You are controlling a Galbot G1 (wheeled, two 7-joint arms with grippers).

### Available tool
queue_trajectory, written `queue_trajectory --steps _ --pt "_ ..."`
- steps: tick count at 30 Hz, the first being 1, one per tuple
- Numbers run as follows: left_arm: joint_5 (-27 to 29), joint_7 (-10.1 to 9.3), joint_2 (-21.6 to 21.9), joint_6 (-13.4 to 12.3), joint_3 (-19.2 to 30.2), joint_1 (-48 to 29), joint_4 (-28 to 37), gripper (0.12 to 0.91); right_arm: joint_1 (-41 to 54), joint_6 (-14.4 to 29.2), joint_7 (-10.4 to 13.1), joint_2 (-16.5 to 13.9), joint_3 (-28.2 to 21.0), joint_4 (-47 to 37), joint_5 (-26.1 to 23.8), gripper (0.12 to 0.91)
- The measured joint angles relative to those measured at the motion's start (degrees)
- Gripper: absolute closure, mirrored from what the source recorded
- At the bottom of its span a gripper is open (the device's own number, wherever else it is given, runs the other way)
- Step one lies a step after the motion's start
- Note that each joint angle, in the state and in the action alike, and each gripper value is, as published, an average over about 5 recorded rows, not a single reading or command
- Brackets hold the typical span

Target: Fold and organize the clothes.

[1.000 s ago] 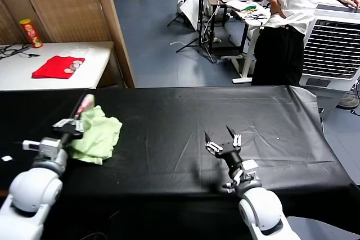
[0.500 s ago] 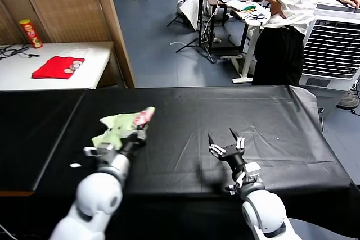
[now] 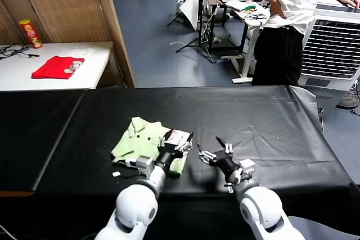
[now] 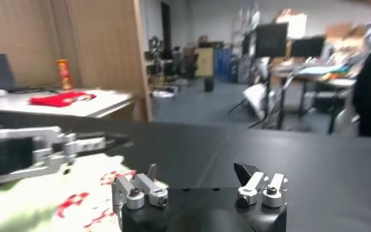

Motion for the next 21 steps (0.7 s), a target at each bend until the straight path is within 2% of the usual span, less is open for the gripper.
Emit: queue_trajectory --steps 6,12,14,17,21 --pt "0.01 -0.13 2.4 -0.99 -2.5 2.53 -1.85 0.232 4.05 -3.21 2.53 2.29 -3.27 -4.77 8.87 0.227" --pt "-0.63 -0.44 5.47 -1.81 -5.9 5.75 -3.96 0.232 7.21 -3.67 3.2 4.89 -5.21 -9.92 12.58 0.251" --pt "-0.73 -0.55 6.16 -2.15 -6.91 6.72 -4.67 0.232 8.07 -3.61 3.58 5.64 -5.53 -11.43 12.9 0.313" --pt "-0.75 -1.03 6.62 -3.02 -8.14 8.13 -5.63 0.232 8.98 -3.16 3.51 6.27 -5.7 -13.27 12.47 0.469" --pt "-0.57 -1.64 6.57 -4.56 -9.46 10.14 -6.27 0.232 10.26 -1.16 0.98 6.1 -5.67 -15.49 8.79 0.702"
